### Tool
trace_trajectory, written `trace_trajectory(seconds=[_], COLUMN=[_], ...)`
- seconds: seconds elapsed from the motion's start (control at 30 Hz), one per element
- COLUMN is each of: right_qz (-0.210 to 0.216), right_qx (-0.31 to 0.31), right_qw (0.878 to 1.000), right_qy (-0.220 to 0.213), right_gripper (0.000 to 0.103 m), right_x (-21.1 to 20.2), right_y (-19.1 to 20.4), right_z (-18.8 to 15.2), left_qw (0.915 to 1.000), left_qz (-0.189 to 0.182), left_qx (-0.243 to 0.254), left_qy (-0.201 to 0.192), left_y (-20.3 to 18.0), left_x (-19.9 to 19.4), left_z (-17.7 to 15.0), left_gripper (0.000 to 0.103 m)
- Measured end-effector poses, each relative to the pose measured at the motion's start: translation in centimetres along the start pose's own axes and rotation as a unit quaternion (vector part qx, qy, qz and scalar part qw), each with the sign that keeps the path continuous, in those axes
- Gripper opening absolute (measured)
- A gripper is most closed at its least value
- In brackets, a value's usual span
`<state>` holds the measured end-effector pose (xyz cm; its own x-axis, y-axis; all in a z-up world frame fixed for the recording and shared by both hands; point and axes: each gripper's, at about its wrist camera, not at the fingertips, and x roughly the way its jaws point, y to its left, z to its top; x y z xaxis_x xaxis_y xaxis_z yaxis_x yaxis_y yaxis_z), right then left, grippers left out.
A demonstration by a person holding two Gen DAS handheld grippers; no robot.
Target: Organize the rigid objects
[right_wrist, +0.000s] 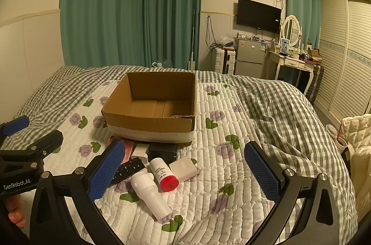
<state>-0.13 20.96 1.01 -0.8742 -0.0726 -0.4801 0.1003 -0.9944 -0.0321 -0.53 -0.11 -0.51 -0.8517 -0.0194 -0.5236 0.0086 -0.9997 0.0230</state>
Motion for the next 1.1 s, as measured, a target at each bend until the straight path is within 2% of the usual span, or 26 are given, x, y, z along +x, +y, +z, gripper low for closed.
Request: trace_trajectory(seconds=[1.1], right_qz=[0.000], right_qx=[-0.012], right_qw=[1.000], right_qy=[0.000], right_gripper=[0.103], right_x=[-0.09], right_y=[0.07], right_z=[-0.44], left_qw=[0.9999], left_qz=[-0.008], left_qx=[-0.005], left_qy=[0.005], left_y=[-0.21], left_x=[-0.49], left_z=[-0.16], left_gripper=[0.103])
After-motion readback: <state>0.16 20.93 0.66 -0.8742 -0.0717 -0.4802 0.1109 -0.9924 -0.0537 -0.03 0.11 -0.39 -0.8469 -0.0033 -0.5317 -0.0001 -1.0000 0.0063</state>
